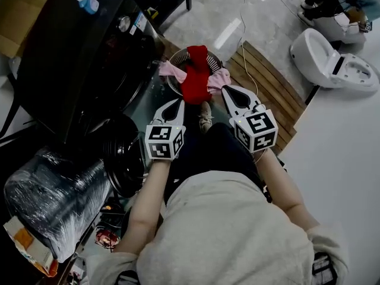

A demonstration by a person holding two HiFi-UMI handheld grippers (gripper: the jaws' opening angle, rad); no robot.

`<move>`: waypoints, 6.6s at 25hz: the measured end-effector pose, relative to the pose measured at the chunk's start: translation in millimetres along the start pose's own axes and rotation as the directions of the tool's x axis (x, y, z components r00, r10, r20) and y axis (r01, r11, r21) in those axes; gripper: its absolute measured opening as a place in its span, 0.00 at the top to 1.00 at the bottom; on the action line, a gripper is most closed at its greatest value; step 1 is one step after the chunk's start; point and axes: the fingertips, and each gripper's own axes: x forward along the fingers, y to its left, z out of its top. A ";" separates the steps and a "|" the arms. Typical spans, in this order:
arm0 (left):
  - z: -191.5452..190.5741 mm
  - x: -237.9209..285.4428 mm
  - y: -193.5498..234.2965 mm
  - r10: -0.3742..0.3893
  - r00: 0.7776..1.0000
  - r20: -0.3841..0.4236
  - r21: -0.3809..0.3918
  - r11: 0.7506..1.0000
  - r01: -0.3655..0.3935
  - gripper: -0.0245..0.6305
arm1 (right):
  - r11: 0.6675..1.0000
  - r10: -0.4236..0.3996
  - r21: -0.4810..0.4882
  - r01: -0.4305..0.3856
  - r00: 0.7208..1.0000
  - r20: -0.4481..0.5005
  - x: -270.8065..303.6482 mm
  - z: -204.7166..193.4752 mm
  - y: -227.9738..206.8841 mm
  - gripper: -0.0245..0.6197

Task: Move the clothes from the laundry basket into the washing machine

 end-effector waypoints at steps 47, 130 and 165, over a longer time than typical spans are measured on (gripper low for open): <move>-249.0 299.9 91.8 -0.251 0.867 -0.430 -0.101 0.968 0.230 0.93 | 0.974 -0.135 0.123 0.189 0.926 -0.352 210.8 -310.2 -111.3 0.95; -117.1 234.8 129.4 -0.160 0.987 0.015 0.303 0.941 0.148 0.34 | 0.855 0.456 -0.175 -0.489 0.868 -0.198 308.9 -185.7 -10.2 0.89; -105.6 196.8 298.8 0.298 0.921 0.250 -0.125 0.953 -0.275 0.74 | 0.912 0.406 0.090 -0.400 0.912 -0.065 326.2 -213.5 -1.6 0.92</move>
